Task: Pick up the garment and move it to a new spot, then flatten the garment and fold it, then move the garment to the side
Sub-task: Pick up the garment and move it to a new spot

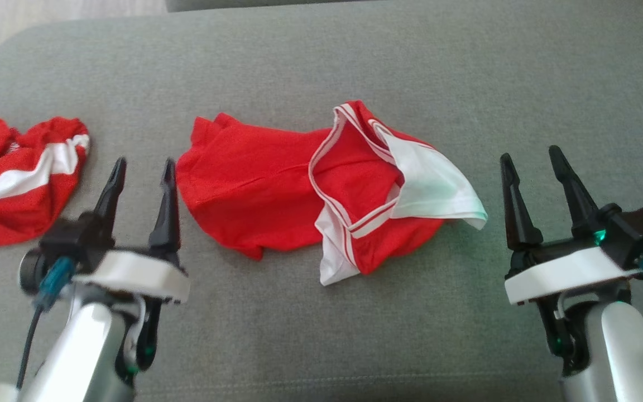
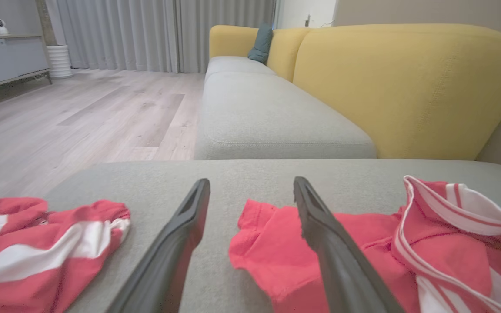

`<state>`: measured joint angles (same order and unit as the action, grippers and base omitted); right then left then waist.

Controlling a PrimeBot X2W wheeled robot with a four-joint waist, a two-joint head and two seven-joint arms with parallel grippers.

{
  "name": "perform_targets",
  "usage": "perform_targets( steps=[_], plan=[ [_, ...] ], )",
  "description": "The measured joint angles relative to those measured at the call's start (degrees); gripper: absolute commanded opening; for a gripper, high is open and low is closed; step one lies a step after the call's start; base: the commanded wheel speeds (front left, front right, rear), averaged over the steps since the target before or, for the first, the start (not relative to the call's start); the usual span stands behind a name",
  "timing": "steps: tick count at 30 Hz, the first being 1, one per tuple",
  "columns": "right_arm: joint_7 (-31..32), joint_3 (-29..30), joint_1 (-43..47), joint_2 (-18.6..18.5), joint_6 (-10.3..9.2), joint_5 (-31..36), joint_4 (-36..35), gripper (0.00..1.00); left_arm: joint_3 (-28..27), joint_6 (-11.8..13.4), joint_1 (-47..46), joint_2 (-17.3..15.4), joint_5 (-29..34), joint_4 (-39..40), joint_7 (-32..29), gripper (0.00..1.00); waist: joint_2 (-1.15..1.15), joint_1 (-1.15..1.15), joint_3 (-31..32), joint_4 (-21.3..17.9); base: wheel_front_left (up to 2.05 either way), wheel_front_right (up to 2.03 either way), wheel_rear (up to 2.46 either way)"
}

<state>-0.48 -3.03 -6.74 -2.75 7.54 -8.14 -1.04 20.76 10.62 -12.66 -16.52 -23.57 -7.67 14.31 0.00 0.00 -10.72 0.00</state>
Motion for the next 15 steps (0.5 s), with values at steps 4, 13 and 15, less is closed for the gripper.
perform_targets(
  steps=[4, 13, 15],
  plan=[
    [0.51, 0.05, 0.41, 0.00, 0.00, 0.65, -0.05, 1.00, -1.44, -0.12, 2.32, -0.03, 0.97, 0.91, 0.00, 1.00, 0.00, 0.00, 0.60, 0.53, 0.00, 0.00, 0.00],
    [0.89, 1.22, 2.22, -0.02, 0.00, 0.87, 0.03, 1.00, -4.64, -1.63, 7.05, 0.70, 2.69, 2.19, 0.00, 1.00, 0.00, 0.00, 2.80, 0.16, 0.00, 0.00, 0.00],
    [1.11, 1.43, 3.22, -0.02, 0.00, 1.18, 0.11, 1.00, -4.97, -1.83, 8.01, 0.82, 2.91, 2.19, 0.00, 1.00, 0.00, 0.00, 3.25, 0.01, 0.00, 0.00, 0.00]
  ],
)
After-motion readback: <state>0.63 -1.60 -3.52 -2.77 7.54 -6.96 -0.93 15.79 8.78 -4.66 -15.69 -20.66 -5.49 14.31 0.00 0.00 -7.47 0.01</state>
